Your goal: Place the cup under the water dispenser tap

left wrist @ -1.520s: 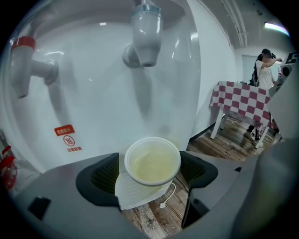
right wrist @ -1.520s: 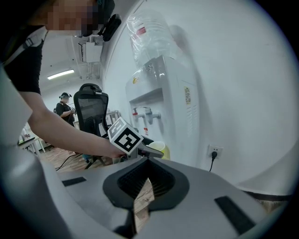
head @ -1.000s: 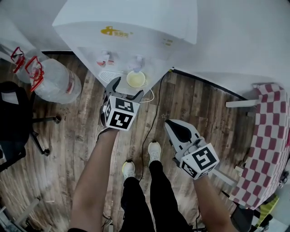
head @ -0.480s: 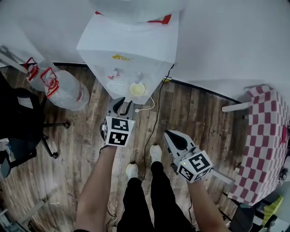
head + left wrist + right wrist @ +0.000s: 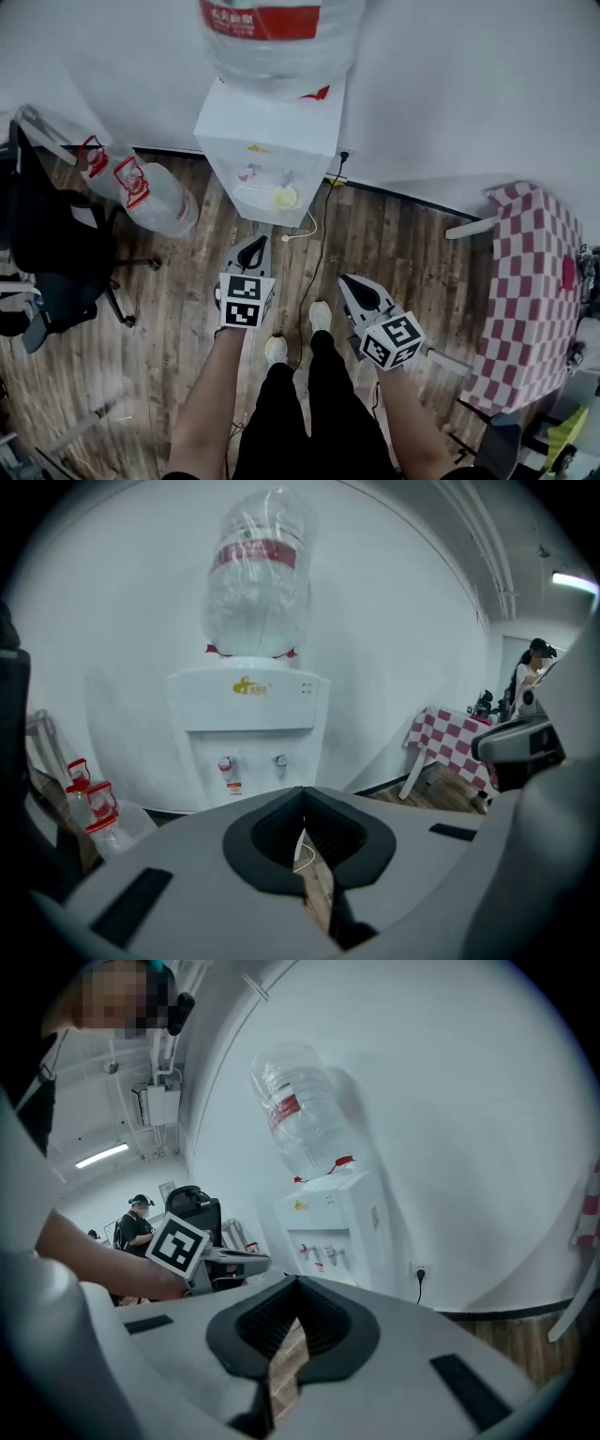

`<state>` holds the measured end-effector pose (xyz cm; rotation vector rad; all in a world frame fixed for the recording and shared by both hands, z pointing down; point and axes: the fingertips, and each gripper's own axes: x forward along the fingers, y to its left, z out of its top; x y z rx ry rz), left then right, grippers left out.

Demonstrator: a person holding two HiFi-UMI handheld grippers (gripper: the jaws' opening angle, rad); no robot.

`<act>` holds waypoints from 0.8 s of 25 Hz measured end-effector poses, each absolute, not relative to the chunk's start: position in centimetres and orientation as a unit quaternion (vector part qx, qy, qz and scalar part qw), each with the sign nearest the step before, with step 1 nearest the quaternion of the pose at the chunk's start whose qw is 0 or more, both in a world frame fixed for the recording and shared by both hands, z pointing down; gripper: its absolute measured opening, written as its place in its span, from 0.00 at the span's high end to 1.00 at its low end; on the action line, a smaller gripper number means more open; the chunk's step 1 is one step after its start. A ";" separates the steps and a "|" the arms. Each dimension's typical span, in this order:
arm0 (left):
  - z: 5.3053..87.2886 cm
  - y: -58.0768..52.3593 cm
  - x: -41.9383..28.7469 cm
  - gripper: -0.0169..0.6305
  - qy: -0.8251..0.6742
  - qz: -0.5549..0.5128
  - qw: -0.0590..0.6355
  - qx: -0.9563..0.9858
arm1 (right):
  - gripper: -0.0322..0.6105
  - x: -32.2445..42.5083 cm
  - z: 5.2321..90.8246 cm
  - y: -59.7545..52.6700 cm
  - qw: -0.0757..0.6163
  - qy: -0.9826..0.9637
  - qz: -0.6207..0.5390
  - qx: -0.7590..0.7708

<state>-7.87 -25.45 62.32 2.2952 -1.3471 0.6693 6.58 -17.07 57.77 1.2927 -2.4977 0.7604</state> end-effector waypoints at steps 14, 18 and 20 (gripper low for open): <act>49.1 -14.0 -9.1 0.95 -0.475 0.168 0.199 0.840 | 0.93 3.9 47.1 -12.4 0.095 -0.869 0.222 0.431; 46.5 -10.4 -10.3 0.95 -0.480 0.160 0.192 0.841 | 0.93 4.5 44.3 -10.0 0.093 -0.870 0.201 0.441; 45.5 -9.0 -10.6 0.95 -0.478 0.161 0.183 0.844 | 0.93 5.2 43.1 -8.7 0.090 -0.868 0.191 0.450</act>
